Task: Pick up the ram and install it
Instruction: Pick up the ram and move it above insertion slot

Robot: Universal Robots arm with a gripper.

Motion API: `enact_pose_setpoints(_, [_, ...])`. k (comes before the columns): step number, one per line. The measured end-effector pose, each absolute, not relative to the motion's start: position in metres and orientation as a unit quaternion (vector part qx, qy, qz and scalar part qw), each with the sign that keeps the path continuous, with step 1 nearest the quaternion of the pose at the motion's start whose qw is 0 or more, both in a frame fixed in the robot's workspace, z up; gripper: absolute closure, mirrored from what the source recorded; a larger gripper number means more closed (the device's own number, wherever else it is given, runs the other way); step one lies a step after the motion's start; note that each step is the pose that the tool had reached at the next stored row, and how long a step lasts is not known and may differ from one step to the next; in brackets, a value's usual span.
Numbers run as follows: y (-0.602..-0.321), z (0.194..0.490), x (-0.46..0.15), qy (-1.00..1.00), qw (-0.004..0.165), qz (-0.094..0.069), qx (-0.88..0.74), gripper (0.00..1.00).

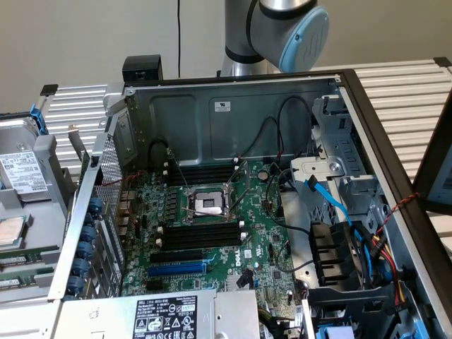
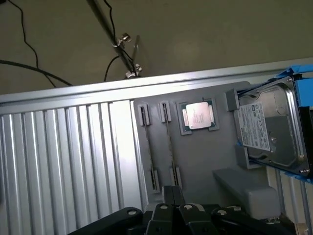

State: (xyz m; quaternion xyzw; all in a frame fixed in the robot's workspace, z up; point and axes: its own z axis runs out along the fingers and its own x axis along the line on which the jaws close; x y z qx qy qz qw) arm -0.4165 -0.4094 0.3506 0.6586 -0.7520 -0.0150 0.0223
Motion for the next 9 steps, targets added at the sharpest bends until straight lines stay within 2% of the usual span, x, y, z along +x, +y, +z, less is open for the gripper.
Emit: enact_pose_setpoints(9, [-0.409, 0.334, -0.417, -0.751, 0.022, -0.015, 0.66, 0.87])
